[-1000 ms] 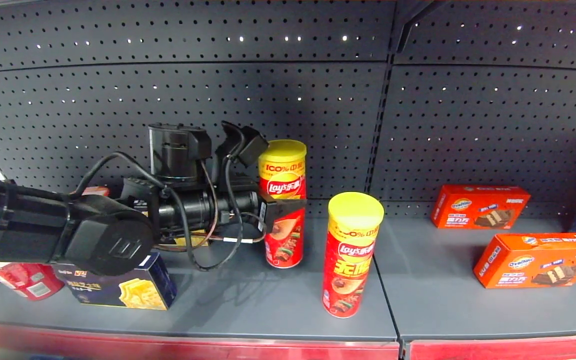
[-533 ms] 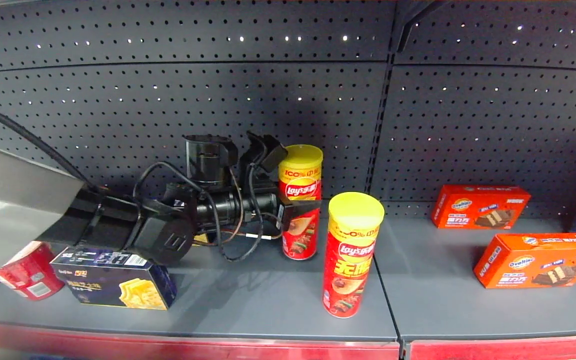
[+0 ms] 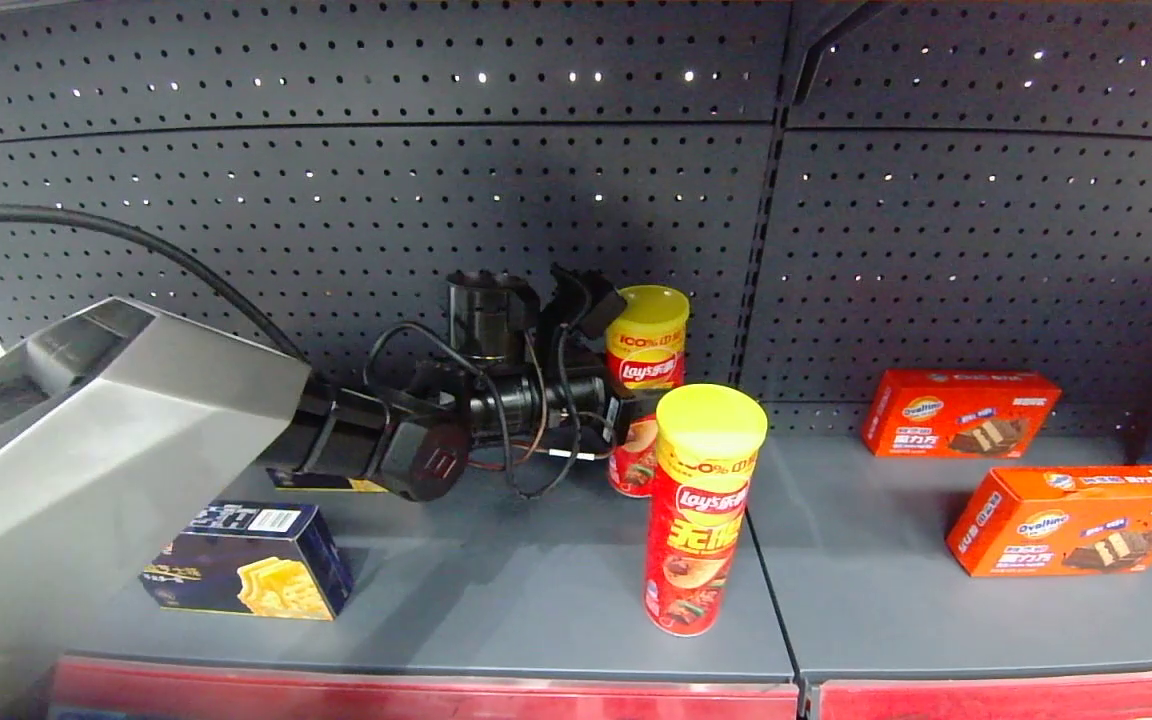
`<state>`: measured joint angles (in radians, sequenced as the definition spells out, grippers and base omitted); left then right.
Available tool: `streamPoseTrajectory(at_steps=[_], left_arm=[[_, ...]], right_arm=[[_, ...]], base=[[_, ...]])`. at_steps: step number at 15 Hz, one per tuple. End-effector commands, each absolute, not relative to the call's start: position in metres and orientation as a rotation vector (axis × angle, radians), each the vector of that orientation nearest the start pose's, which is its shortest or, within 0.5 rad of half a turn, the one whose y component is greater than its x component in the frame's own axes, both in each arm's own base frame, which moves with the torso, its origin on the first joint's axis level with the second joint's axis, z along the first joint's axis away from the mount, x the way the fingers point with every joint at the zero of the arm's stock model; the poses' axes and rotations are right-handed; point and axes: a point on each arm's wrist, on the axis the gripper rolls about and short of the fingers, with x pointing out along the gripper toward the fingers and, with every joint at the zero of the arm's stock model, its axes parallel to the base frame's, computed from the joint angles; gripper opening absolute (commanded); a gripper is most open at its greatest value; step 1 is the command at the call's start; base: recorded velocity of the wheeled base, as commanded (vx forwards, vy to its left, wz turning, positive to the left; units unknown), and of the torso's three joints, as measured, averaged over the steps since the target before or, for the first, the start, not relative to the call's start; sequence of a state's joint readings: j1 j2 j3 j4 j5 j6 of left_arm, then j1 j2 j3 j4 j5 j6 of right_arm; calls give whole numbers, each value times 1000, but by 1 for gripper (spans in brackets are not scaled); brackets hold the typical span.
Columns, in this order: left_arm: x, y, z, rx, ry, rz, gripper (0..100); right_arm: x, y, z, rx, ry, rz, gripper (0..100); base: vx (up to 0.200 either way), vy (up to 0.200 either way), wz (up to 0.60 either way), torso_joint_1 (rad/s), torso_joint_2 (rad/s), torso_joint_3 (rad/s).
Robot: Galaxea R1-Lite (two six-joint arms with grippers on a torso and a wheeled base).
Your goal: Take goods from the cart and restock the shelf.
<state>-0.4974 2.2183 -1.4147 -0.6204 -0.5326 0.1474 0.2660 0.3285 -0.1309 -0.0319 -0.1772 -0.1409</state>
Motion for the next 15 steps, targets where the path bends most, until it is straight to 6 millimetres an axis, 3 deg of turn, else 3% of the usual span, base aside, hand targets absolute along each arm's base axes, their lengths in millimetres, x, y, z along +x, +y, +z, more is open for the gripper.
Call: streamPoseTrajectory(at_steps=[1,12,13,15], left_arm=[[402,-235,137,130,122,-1048,0],[419,-240,137,192,124,-1046,0],[419,-241,137,192,127,-1048,100],[417,-243,137,193,130,-1051,100]], right_arm=[[4,-3,120,-178,157,100,100],[3,-3,120,-175,145,96,100],[2,-4,120,-174,140,96,100],[1,-4,121,-171,131,88,100]], base=[[0,0,0,0,0,0],[0,0,0,0,0,0],[0,0,0,0,0,0],[0,0,0,0,0,0]])
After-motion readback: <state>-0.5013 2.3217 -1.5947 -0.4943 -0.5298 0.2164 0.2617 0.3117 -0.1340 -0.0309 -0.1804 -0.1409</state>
